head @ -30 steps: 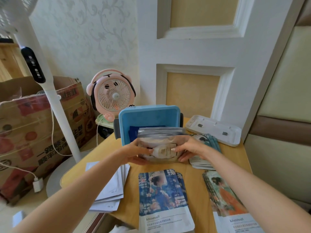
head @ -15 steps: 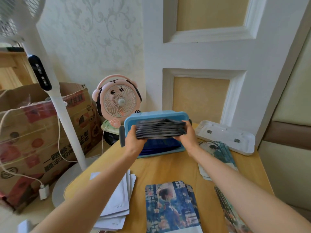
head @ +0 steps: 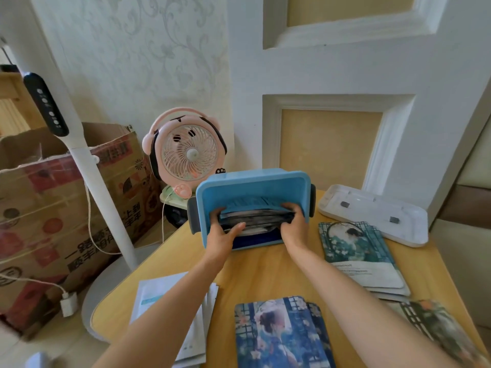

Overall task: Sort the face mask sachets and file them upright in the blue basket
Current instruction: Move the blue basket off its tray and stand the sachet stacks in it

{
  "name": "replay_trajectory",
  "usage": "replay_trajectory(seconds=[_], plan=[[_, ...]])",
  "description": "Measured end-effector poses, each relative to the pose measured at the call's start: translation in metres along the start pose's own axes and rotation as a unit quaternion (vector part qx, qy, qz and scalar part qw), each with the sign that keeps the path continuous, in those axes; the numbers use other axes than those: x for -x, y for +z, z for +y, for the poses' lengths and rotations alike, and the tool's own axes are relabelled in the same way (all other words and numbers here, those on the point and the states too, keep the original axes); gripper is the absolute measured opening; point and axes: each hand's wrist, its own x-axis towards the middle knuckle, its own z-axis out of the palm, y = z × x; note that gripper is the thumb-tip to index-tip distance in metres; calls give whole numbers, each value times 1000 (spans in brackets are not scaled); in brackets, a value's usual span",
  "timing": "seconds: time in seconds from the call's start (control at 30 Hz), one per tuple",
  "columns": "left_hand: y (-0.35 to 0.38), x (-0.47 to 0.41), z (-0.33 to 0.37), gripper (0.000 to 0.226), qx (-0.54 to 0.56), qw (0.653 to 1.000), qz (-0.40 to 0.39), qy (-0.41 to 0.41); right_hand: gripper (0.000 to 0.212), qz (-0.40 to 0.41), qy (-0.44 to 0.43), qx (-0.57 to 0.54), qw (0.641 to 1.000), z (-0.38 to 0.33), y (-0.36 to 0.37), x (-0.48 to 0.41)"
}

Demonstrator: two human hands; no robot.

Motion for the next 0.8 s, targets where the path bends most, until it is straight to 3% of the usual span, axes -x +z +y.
replay_trajectory(seconds=[0.17,0.33,0.43,0.5,0.57,0.63,0.7,0.8], plan=[[4,-1,9,64,-41,999,8,-5,54,6,35,59,998,-10,2,-7],[2,3,19,72,-48,999,4,-22,52,-24,122,0,992,-13,-10,9],[4,15,23,72,-168,986,15,-6,57,-30,136,-29,990,-11,-19,23],[7,29,24,77,-348,934,38,76,54,-42,113,-35,992,-10,-27,31],[10,36,20,85,-499,829,70,244,42,-37,72,-22,997,-12,-37,37],[11,30,11,88,-579,710,47,399,27,3,10,26,1000,-16,-56,40],[6,15,-3,85,-642,618,2,454,20,70,-39,104,991,-21,-81,36],[-3,-3,-21,84,-689,583,-32,429,20,96,-18,158,982,-17,-120,18]])
